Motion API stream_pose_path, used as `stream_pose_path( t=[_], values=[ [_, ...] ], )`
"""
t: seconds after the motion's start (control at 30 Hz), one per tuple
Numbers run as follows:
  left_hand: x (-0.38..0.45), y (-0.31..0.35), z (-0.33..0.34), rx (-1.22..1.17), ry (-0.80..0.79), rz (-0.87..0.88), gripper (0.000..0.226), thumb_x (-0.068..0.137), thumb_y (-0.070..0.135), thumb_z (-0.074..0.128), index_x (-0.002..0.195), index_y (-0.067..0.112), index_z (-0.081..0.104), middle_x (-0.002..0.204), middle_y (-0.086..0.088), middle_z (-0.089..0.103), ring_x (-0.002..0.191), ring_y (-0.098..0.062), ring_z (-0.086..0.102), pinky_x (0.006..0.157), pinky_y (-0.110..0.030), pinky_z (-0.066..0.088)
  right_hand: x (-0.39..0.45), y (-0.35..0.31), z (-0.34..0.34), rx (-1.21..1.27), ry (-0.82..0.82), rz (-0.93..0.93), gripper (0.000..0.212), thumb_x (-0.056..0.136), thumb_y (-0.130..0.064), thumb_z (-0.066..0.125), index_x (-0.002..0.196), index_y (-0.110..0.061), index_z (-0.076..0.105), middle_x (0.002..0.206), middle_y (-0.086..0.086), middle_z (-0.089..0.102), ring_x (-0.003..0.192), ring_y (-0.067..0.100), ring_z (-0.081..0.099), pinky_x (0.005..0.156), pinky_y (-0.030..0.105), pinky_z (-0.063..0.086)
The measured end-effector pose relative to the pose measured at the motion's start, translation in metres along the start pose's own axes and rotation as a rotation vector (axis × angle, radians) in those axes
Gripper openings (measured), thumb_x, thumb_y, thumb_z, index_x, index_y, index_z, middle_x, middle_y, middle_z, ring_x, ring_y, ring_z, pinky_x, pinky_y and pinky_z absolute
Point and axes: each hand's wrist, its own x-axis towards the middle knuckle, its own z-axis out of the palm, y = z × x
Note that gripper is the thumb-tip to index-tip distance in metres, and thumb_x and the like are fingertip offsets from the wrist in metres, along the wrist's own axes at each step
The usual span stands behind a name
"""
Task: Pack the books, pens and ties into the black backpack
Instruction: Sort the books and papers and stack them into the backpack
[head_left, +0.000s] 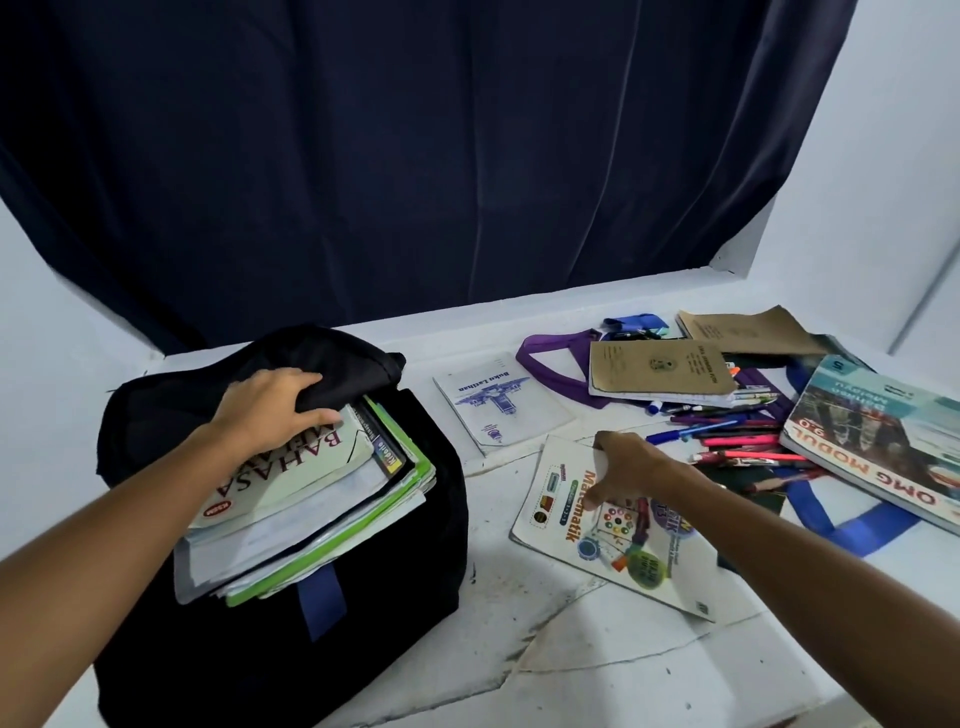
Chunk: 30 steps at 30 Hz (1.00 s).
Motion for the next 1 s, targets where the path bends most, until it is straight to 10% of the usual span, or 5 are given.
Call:
stream_pose_path(
  t=[0.2, 0.47, 0.6, 1.0],
  values=[
    [0.036, 0.109, -0.003, -0.105, 0.02, 0.276, 0.074, 0.081, 0.064, 0.062, 0.14, 0.02, 0.052, 0.147, -0.002, 0.048, 0.134, -0.023, 0.043, 0.108, -0.039, 0.036, -0.003, 0.019, -0.003, -0.047, 0.092, -0.041, 0.069, 0.071, -0.043, 0.082, 0.128, -0.015, 0.055, 0.123, 0.004, 0.054, 0.102, 0.016, 0.05, 0.085, 0.029, 0.047],
    [0.062, 0.33, 0.038, -0.378, -0.194, 0.617, 0.069, 0.081, 0.057, 0.068, 0.139, 0.024, 0.052, 0.144, -0.004, 0.052, 0.128, -0.022, 0.051, 0.103, -0.041, 0.045, -0.069, 0.145, -0.063, 0.418, 0.341, 0.197, 0.03, 0.088, -0.04, 0.068, 0.08, -0.011, 0.066, 0.078, 0.003, 0.062, 0.072, 0.017, 0.057, 0.065, 0.028, 0.045],
    [0.056, 0.435, 0.06, -0.497, -0.307, 0.733, 0.067, 0.083, 0.055, 0.068, 0.138, 0.02, 0.053, 0.141, -0.005, 0.055, 0.122, -0.023, 0.056, 0.1, -0.04, 0.047, -0.114, 0.227, -0.081, 0.811, 0.537, 0.438, 0.015, 0.092, -0.027, 0.065, 0.095, -0.012, 0.066, 0.087, 0.005, 0.067, 0.074, 0.017, 0.062, 0.065, 0.031, 0.054],
    [0.097, 0.586, 0.118, -0.522, -0.406, 0.601, 0.066, 0.093, 0.048, 0.06, 0.146, 0.014, 0.04, 0.142, -0.013, 0.052, 0.126, -0.029, 0.052, 0.096, -0.034, 0.044, -0.091, 0.346, -0.099, 1.215, 0.804, 0.733, 0.021, 0.095, -0.019, 0.058, 0.108, -0.003, 0.062, 0.091, 0.009, 0.066, 0.075, 0.018, 0.062, 0.056, 0.028, 0.049]
  ],
)
